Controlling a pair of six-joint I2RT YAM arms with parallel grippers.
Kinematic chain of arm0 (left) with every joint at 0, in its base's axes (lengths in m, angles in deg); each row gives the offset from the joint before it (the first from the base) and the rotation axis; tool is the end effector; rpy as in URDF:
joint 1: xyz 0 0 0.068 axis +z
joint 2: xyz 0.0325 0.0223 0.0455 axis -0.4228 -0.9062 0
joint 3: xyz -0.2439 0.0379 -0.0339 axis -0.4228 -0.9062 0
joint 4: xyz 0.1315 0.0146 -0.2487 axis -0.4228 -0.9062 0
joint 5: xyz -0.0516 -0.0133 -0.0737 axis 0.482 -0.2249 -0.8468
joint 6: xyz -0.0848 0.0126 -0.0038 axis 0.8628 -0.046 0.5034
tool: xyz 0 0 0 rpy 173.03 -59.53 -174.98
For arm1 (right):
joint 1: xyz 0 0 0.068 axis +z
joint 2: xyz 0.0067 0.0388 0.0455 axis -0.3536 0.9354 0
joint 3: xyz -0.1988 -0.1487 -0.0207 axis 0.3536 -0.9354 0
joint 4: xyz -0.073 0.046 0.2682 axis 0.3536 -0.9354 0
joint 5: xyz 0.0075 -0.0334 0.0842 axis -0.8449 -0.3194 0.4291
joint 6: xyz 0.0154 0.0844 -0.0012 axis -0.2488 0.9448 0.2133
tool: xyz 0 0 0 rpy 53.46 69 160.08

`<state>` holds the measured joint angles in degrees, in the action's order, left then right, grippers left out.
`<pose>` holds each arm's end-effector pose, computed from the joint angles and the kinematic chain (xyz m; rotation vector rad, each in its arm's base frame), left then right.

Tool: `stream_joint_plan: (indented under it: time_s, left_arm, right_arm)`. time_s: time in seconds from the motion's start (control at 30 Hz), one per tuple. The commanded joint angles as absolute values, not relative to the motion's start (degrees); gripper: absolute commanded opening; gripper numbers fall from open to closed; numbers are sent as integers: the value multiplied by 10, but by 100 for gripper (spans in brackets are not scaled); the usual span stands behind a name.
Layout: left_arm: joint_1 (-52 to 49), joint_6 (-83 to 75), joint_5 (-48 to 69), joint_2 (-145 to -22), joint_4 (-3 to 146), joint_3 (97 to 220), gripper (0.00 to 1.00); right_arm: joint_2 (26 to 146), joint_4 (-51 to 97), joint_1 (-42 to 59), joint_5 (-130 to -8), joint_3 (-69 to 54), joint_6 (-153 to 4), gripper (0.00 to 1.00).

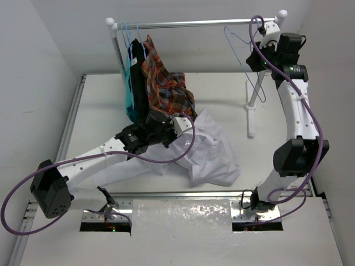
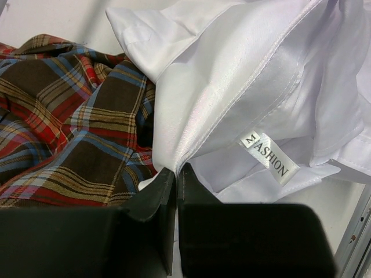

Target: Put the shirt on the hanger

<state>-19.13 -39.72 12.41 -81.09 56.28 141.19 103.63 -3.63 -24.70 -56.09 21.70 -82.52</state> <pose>0.2446 -0.2491 0.2385 1.2529 1.7271 -0.3254 0.4504 -0.0052 0.3874 -0.1917 1.9134 0.2784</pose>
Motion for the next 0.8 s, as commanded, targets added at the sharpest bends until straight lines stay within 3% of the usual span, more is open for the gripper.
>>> stream_joint_plan:
  time_s: [0.0, 0.4, 0.77]
  left_arm:
    - [-188, -401, 130, -787, 593, 1403, 0]
    - [-188, -402, 131, -787, 614, 1396, 0]
    - [-188, -395, 135, -786, 628, 1389, 0]
  right_arm:
    - [991, -3, -246, -530, 213, -830, 0]
    - [948, 1, -246, -511, 241, -815, 0]
    - [850, 8, -235, -470, 100, -815, 0]
